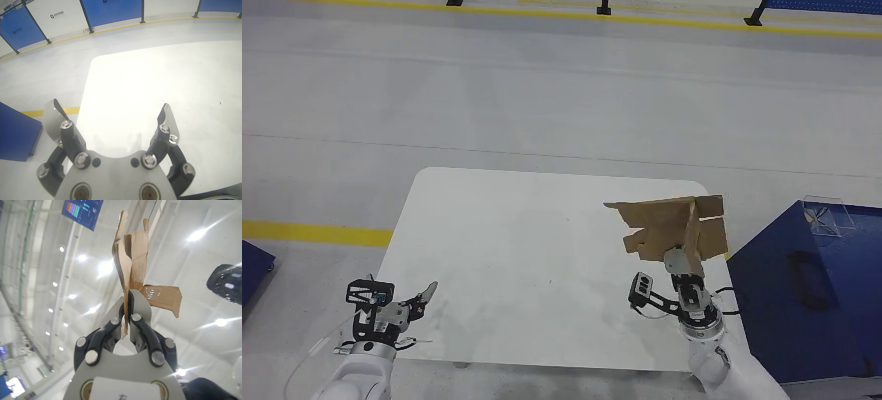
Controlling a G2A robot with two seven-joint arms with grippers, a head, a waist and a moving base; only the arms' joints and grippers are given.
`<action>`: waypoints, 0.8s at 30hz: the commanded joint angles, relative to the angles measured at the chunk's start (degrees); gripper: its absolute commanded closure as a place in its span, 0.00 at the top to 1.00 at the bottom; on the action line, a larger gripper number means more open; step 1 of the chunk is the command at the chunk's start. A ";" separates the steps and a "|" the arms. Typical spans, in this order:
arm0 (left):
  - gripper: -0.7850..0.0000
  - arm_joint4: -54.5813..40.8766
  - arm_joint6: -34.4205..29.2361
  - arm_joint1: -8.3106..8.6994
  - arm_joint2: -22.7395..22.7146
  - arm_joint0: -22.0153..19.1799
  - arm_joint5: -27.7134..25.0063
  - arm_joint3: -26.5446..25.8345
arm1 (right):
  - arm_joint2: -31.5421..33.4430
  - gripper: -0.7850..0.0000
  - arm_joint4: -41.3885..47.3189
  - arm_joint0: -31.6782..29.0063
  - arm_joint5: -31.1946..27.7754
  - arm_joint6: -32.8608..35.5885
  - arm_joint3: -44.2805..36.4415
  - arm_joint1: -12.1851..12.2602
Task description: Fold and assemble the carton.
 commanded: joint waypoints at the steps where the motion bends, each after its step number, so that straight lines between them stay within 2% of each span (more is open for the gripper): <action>1: 1.00 0.00 0.00 0.00 0.00 0.00 0.00 0.00 | -2.69 0.00 3.97 0.68 2.93 -3.69 2.36 -0.60; 4: 1.00 0.00 0.00 0.00 0.00 0.00 0.00 0.00 | -4.49 0.00 5.75 1.82 3.08 -6.44 3.84 -1.43; 6: 1.00 0.00 0.00 0.00 0.00 0.00 0.00 0.00 | -2.52 0.00 1.46 2.74 -0.30 -5.38 3.47 -1.59; 10: 1.00 0.00 0.00 0.00 0.00 0.00 0.00 0.00 | 4.25 0.00 -18.13 1.43 -11.08 8.20 -1.34 -1.33; 12: 1.00 0.00 0.00 0.00 0.00 0.00 0.00 0.00 | 7.79 0.00 -29.11 0.14 -19.21 15.63 -2.67 -0.97; 15: 1.00 0.00 0.00 0.00 0.00 0.00 0.00 0.00 | 11.78 0.00 -40.07 -1.48 -28.37 24.93 -3.89 -0.52; 20: 1.00 0.00 0.00 0.00 0.00 0.00 0.00 0.00 | 16.71 0.00 -58.71 -2.78 -44.09 33.07 -5.13 0.22; 24: 1.00 0.00 0.00 0.00 0.00 0.00 0.00 0.00 | 15.39 0.00 -66.72 -2.33 -53.14 33.20 -2.54 -0.17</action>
